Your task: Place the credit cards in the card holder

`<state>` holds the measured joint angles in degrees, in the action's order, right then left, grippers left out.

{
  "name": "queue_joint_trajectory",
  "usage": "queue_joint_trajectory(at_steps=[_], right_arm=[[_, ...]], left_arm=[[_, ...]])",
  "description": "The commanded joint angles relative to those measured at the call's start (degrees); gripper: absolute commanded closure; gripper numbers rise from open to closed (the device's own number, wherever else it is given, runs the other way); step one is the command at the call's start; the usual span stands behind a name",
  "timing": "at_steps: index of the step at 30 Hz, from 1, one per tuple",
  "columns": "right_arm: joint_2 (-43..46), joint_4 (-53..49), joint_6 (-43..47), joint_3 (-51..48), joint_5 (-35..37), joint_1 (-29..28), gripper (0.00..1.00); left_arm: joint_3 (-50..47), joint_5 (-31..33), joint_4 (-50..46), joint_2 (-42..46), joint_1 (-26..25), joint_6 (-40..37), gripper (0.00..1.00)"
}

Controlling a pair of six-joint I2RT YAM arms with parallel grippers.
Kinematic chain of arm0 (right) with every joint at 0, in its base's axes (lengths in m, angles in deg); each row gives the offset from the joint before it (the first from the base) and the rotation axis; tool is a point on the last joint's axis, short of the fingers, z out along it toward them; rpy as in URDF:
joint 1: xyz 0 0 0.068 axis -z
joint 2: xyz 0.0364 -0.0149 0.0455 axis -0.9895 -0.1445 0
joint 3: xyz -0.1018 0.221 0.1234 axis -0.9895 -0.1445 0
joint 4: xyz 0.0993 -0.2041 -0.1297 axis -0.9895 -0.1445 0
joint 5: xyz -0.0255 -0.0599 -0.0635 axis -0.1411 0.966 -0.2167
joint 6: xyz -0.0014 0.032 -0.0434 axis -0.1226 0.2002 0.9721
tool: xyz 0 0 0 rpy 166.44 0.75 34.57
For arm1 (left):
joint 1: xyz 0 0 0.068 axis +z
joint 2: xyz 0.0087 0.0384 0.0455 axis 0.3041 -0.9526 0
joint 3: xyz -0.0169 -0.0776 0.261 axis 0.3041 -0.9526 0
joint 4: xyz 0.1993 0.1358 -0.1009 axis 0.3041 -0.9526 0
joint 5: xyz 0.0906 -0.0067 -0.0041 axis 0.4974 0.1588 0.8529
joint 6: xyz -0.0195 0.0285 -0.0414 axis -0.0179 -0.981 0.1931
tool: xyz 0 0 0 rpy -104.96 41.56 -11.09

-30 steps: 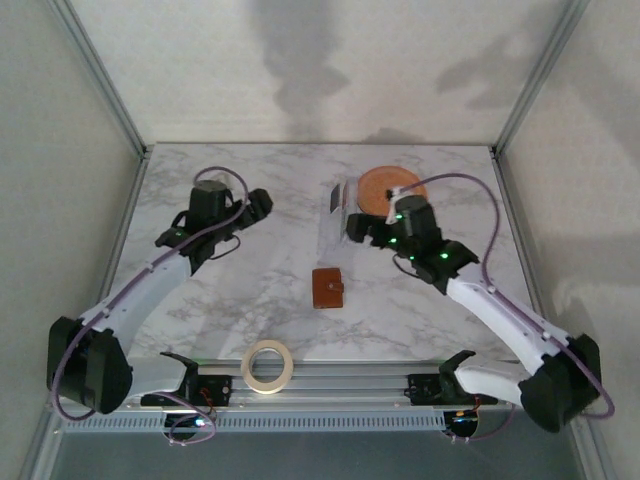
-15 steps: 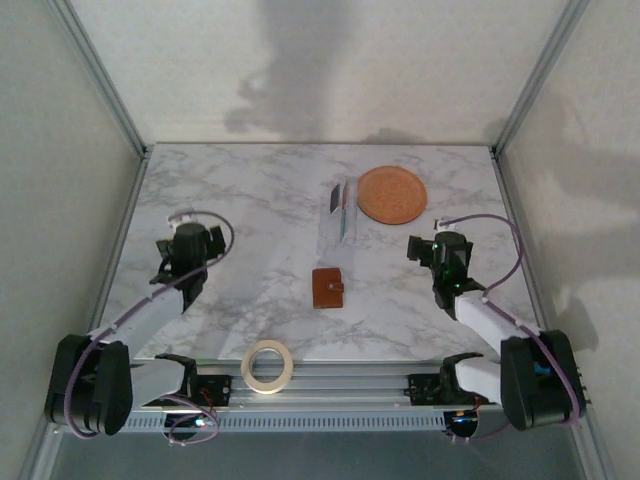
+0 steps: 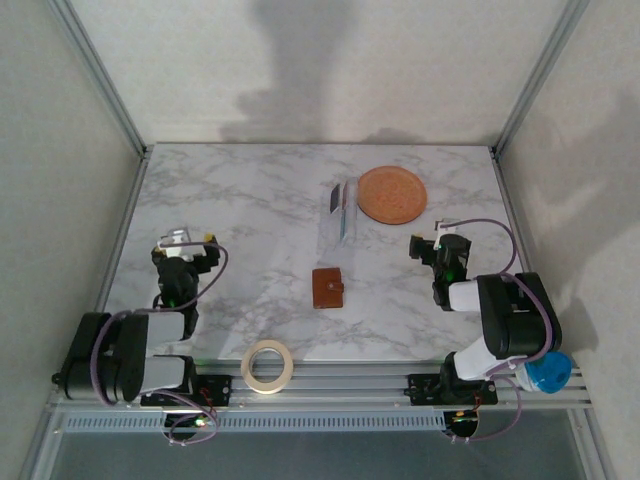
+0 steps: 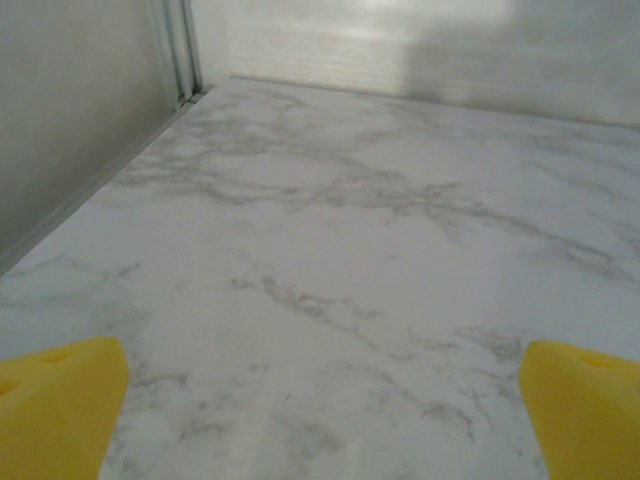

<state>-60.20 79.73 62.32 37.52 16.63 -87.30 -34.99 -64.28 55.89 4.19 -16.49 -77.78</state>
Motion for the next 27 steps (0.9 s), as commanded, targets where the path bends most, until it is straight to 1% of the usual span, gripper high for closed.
queue_joint_trajectory(at_steps=[1,2,3,6,13,15,21,27], right_arm=[[0.0,3.3,-0.6,0.6,2.5,0.0,0.01],[0.1,1.5,-1.0,1.3,2.9,0.1,0.01],[0.1,2.1,-0.9,1.1,2.9,0.1,0.01],[0.1,1.7,-0.9,1.3,2.9,0.1,0.01],[0.1,1.6,-0.9,1.3,2.9,0.1,0.01],[0.1,1.6,-0.9,1.3,2.9,0.1,0.01],[0.1,1.6,-0.8,1.3,2.8,0.0,0.01],[0.1,1.4,-0.8,1.4,2.7,0.0,0.01]], left_arm=[[3.8,-4.1,9.0,-6.8,1.0,2.1,0.00],[3.7,-4.2,10.9,-9.0,0.9,1.8,0.00],[2.8,-3.7,13.3,-10.3,0.9,1.9,0.00],[1.4,-1.8,16.3,-10.4,0.3,1.8,0.00],[1.7,-1.8,16.0,-10.6,0.4,1.9,0.00],[2.8,-2.2,13.8,-10.6,0.5,1.9,0.00],[3.9,-2.2,11.7,-10.8,1.1,3.0,0.00],[3.9,-2.3,11.8,-10.7,1.2,3.1,0.00]])
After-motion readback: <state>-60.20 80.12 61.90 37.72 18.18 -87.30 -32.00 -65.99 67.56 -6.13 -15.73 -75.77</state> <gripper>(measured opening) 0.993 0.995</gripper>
